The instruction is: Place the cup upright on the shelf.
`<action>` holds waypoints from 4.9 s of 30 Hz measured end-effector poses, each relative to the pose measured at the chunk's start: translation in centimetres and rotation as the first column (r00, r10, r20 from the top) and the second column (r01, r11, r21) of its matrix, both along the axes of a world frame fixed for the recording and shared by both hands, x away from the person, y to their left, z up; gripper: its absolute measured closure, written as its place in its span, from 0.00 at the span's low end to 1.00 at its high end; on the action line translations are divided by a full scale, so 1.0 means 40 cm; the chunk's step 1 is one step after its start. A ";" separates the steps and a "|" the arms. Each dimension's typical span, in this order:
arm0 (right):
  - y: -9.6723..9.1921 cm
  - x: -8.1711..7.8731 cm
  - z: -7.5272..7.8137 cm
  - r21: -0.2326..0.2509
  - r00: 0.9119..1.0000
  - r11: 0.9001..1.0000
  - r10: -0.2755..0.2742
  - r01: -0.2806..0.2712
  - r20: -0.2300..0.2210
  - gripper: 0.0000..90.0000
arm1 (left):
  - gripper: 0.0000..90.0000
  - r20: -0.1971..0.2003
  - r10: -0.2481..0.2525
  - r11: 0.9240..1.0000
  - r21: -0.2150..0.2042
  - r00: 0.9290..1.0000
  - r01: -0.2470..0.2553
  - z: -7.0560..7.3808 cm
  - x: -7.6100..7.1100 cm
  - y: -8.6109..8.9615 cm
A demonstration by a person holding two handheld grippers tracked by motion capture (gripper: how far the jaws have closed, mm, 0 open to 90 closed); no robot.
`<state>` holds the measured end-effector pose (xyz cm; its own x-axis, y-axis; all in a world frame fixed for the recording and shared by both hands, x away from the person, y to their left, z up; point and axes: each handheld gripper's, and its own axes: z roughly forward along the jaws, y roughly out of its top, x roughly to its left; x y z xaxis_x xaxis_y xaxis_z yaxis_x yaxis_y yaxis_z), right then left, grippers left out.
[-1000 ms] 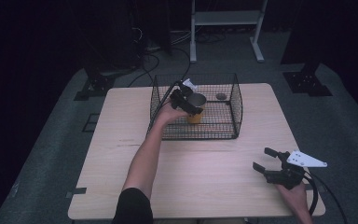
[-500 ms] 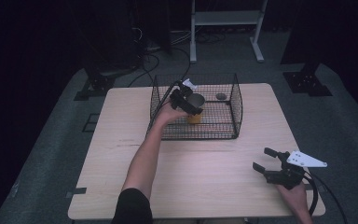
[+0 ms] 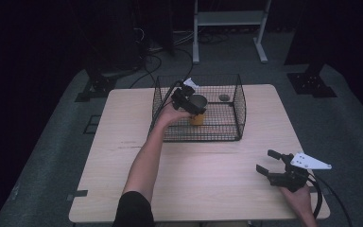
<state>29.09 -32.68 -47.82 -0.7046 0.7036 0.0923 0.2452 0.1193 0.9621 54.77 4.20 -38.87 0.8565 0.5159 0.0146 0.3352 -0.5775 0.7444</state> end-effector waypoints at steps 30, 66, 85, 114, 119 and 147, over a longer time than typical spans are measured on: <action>0.000 -0.001 0.000 -0.002 1.000 1.000 -0.004 0.004 -0.005 0.19 | 0.03 0.089 -0.021 0.995 -0.098 0.996 0.030 0.073 -0.039 0.006; 0.000 0.001 0.000 0.001 1.000 1.000 -0.011 0.011 -0.006 0.19 | 0.03 0.150 -0.045 0.980 -0.183 0.988 0.072 0.120 -0.117 0.038; 0.000 0.000 -0.001 -0.002 1.000 1.000 -0.009 0.009 -0.008 0.19 | 0.03 0.186 -0.067 0.969 -0.224 0.980 0.109 0.122 -0.183 0.058; -0.001 0.001 -0.001 0.001 1.000 1.000 -0.014 0.014 -0.007 0.19 | 0.03 0.246 -0.073 0.953 -0.270 0.967 0.141 0.091 -0.282 0.085; 0.000 0.001 -0.001 0.000 1.000 1.000 -0.010 0.010 -0.007 0.19 | 0.03 0.248 -0.074 0.959 -0.249 0.966 0.137 0.070 -0.299 0.091; 0.002 0.002 -0.001 -0.006 1.000 1.000 -0.010 0.010 -0.010 0.19 | 0.03 0.272 -0.075 0.942 -0.297 0.959 0.158 0.030 -0.412 0.141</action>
